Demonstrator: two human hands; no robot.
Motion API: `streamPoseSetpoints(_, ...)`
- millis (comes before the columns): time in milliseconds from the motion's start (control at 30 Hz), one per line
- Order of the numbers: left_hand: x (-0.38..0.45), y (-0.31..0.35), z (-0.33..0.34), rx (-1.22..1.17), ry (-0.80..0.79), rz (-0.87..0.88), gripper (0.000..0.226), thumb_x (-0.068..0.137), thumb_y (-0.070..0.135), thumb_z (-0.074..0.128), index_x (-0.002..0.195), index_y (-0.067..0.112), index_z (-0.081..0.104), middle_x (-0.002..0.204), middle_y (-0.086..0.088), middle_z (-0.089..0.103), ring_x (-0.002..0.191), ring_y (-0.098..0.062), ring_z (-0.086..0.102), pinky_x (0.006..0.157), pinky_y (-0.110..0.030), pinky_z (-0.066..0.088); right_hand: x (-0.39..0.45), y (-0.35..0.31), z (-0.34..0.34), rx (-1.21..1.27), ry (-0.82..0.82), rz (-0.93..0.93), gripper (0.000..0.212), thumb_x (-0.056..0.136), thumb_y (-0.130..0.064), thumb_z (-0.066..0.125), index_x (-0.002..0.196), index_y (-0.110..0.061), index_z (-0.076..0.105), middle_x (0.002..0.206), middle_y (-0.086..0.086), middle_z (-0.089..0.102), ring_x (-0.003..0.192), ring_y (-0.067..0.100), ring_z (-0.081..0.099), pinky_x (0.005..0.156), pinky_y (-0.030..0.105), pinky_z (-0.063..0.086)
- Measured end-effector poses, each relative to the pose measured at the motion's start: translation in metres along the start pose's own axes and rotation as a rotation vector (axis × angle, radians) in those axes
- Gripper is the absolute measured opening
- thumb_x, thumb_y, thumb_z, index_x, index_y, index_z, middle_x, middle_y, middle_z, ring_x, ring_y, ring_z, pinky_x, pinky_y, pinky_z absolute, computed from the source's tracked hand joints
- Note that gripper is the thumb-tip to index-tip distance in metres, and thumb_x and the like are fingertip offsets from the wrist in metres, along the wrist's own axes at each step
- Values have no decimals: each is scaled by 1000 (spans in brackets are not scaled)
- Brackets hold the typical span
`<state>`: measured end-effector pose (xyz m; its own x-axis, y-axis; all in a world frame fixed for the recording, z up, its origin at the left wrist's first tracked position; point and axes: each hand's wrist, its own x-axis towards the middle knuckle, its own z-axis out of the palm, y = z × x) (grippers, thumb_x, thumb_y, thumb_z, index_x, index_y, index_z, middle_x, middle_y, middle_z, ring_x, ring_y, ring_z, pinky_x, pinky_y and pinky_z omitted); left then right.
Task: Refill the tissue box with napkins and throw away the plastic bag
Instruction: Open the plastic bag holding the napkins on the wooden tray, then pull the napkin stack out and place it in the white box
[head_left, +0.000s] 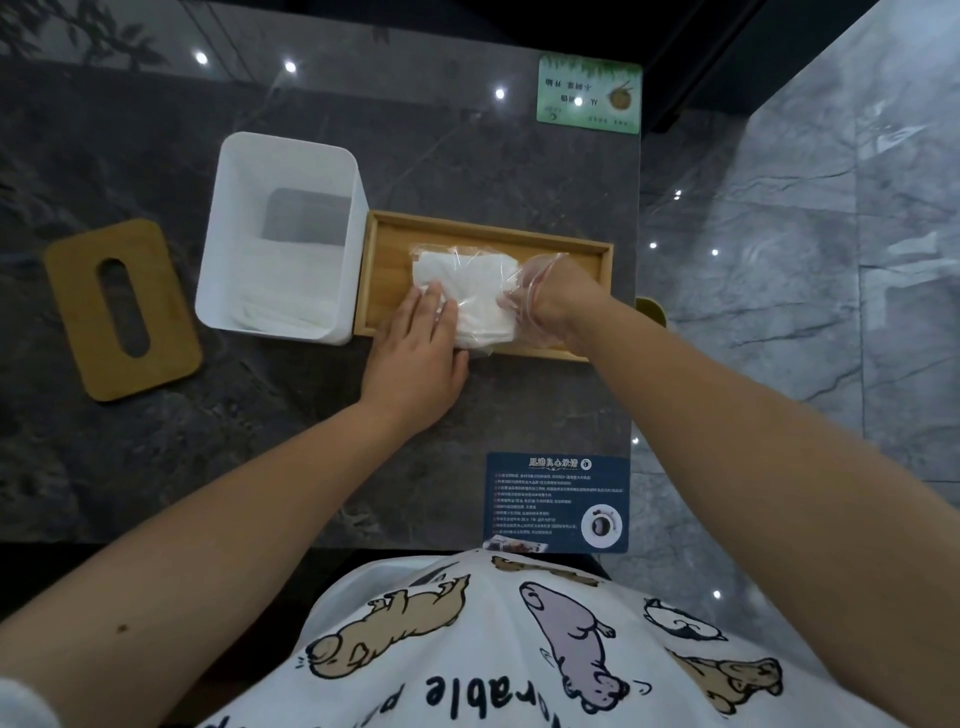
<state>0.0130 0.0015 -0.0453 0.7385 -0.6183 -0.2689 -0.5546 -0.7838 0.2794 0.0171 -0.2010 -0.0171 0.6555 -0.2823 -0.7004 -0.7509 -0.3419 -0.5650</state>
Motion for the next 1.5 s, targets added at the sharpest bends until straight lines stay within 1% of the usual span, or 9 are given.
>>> streamPoseSetpoints(100, 0, -2, 1, 11, -7, -12, 66, 96, 44, 42, 150, 10, 23, 160, -15, 20, 147, -30, 14, 114, -49, 23, -3, -3, -1, -73, 42, -33, 27, 93, -9, 61, 117, 5, 61, 93, 7, 58, 81, 20, 56, 62, 24, 46)
streamPoseSetpoints(200, 1, -3, 3, 48, -17, -24, 69, 97, 48, 37, 152, 11, 15, 162, -14, 14, 148, -29, 13, 115, -48, 18, -10, -3, -10, -285, 84, -49, 21, 94, -25, 63, 107, -9, 62, 91, 1, 64, 81, 18, 62, 64, 25, 52)
streamPoseSetpoints(333, 4, -4, 3, 86, -50, -41, 70, 98, 52, 28, 153, 12, 11, 163, -13, 9, 149, -29, 6, 117, -50, 12, -18, 16, -35, 1, 197, 6, 21, 89, -20, 71, 108, -16, 63, 92, -5, 63, 81, 14, 62, 61, 21, 48)
streamPoseSetpoints(433, 5, -4, 1, 122, -65, -41, 72, 96, 57, 25, 153, 14, 14, 163, -12, 9, 149, -29, 4, 117, -52, 11, -20, 26, -50, 131, 210, 124, 39, 87, -25, 72, 122, -13, 60, 111, 0, 64, 95, 19, 64, 78, 32, 56)
streamPoseSetpoints(533, 6, -2, -2, 125, -65, -44, 74, 95, 63, 17, 153, 16, 17, 163, -10, 10, 149, -29, 4, 117, -54, 10, -18, 30, -56, 176, 146, 195, 29, 87, -29, 73, 110, -14, 65, 103, 3, 68, 88, 20, 65, 70, 29, 54)
streamPoseSetpoints(633, 9, -2, -3, 135, -61, -47, 74, 95, 63, 12, 152, 17, 19, 163, -10, 11, 149, -29, 4, 117, -54, 9, -16, 29, -55, 190, 87, 252, 21, 85, -31, 74, 97, -16, 68, 101, 3, 70, 94, 22, 66, 84, 34, 56)
streamPoseSetpoints(867, 16, -3, -2, 194, -56, -65, 66, 98, 53, 23, 152, 15, 23, 163, -10, 13, 148, -30, 9, 116, -54, 14, -16, 39, -68, 221, 75, 313, 18, 84, -26, 74, 98, -17, 66, 103, 4, 71, 96, 22, 67, 85, 34, 55)
streamPoseSetpoints(1000, 19, -3, -3, 191, -59, -56, 67, 96, 53, 24, 152, 15, 22, 163, -10, 13, 148, -29, 8, 116, -54, 13, -20, 48, -79, 173, 122, 230, 19, 87, -22, 72, 103, -16, 64, 100, 1, 66, 87, 19, 65, 68, 28, 54)
streamPoseSetpoints(1500, 31, 6, -5, 233, -109, -120, 68, 92, 48, 20, 152, 17, 18, 163, -9, 11, 148, -31, 5, 114, -58, 8, -60, 44, -154, -303, 233, -297, 16, 85, -23, 65, 99, -21, 56, 91, 0, 59, 83, 19, 58, 73, 36, 51)
